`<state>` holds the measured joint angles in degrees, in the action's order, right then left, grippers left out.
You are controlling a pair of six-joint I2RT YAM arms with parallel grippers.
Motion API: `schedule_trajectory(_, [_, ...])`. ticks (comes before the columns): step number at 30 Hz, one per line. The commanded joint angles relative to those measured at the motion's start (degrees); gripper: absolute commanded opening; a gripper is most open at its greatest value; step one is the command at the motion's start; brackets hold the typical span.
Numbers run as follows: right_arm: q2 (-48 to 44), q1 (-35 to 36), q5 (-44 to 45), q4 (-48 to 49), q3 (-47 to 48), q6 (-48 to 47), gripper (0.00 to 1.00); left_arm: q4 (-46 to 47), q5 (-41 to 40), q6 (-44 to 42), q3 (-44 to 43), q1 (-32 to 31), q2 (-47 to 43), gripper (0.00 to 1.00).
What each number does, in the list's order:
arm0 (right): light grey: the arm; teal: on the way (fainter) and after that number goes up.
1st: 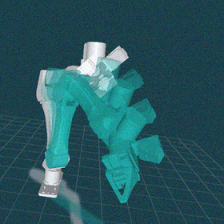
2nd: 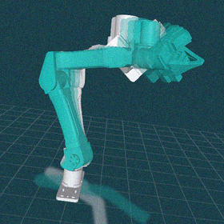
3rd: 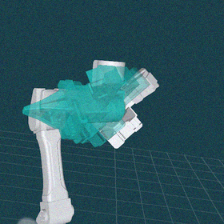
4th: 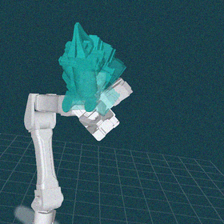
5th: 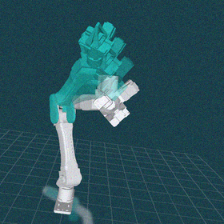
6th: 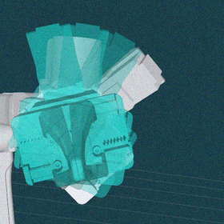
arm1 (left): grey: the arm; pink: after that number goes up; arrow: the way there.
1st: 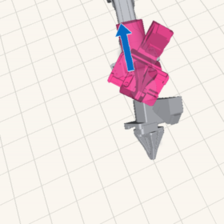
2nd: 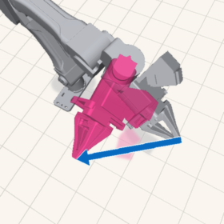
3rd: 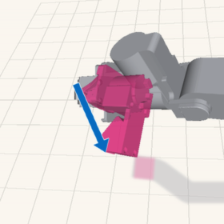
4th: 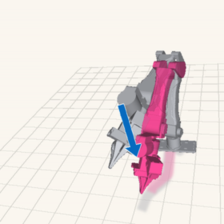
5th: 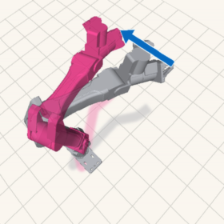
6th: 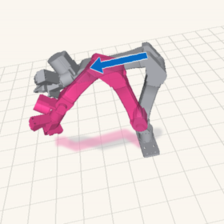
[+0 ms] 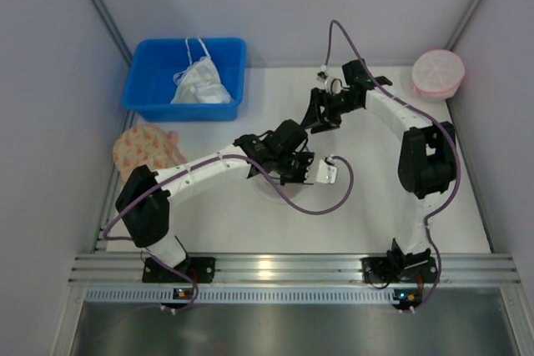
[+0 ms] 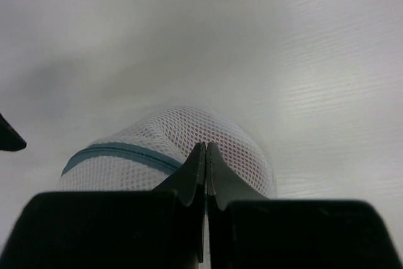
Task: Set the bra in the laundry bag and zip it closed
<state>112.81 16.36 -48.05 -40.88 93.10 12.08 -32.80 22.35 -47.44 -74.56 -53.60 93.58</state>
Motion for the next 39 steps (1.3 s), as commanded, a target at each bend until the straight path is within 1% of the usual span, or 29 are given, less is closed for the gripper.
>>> schedule_trajectory(1, [-5.7, -2.6, 2.5, -5.3, -2.0, -3.8, 0.66, 2.6, -1.0, 3.2, -3.0, 0.3, 0.5, 0.0])
schedule_trajectory(3, [-9.0, -2.8, 3.9, -5.5, -6.8, -5.1, 0.67, 4.0, -1.6, 3.4, -3.3, 0.3, 1.1, 0.0])
schedule_trajectory(6, [-12.3, -2.7, 5.1, -4.8, -11.9, -4.4, 0.75, 4.4, -1.8, 3.5, -4.5, 0.3, 2.1, 0.0])
schedule_trajectory(10, [-12.4, -2.5, -2.5, -1.4, -15.9, 0.8, 0.79, 4.8, -2.0, 3.0, -6.9, 0.3, 3.7, 0.0])
schedule_trajectory(13, [-11.2, -1.2, -3.7, 1.0, -16.6, 2.5, 0.78, 4.8, -2.4, 2.5, -8.2, 0.3, 4.7, 0.0])
schedule_trajectory(14, [-10.6, -0.7, -3.7, 1.3, -16.6, 2.5, 0.72, 4.7, -2.4, 2.5, -8.4, 0.3, 4.9, 0.0])
schedule_trajectory(15, [-10.3, 0.0, -3.6, 2.2, -16.9, 3.0, 0.68, 4.8, -2.3, 2.4, -8.7, 0.3, 5.0, 0.0])
schedule_trajectory(16, [-9.7, 0.2, -4.1, 2.5, -17.1, 3.2, 0.59, 4.7, -2.2, 2.4, -8.8, 0.3, 5.1, 0.0])
schedule_trajectory(18, [-9.1, 0.8, -4.2, 3.0, -16.8, 3.3, 0.49, 4.8, -1.8, 2.4, -8.8, 0.3, 5.2, 0.0])
schedule_trajectory(19, [-8.7, 0.8, -4.1, 3.2, -16.7, 3.3, 0.36, 4.7, -1.6, 2.4, -8.6, 0.3, 5.0, 0.0])
schedule_trajectory(21, [-8.2, 0.7, -3.1, 3.2, -15.8, 3.1, 0.24, 4.7, -1.3, 2.5, -7.9, 0.3, 4.7, 0.0])
schedule_trajectory(22, [-8.0, 0.7, -2.9, 3.2, -15.6, 3.1, 0.12, 4.8, -1.0, 2.5, -7.5, 0.3, 4.5, 0.0])
schedule_trajectory(23, [-7.8, 0.6, -2.9, 3.2, -15.2, 3.2, 0.05, 4.7, -0.7, 2.5, -7.2, 0.3, 3.8, 0.0])
schedule_trajectory(24, [-7.6, 0.7, -2.9, 3.2, -14.4, 3.1, 0.0, 4.7, -0.2, 2.5, -6.6, 0.3, 3.4, 0.0])
schedule_trajectory(35, [-5.3, -0.7, 0.2, 4.8, -7.9, 4.0, 0.0, 4.1, 3.1, 2.7, 3.5, 0.2, -5.8, 0.0])
schedule_trajectory(39, [-3.7, -1.2, 1.0, 5.2, -5.5, 3.7, 0.0, 2.8, 3.7, 2.7, 5.6, 0.0, -7.7, 0.0])
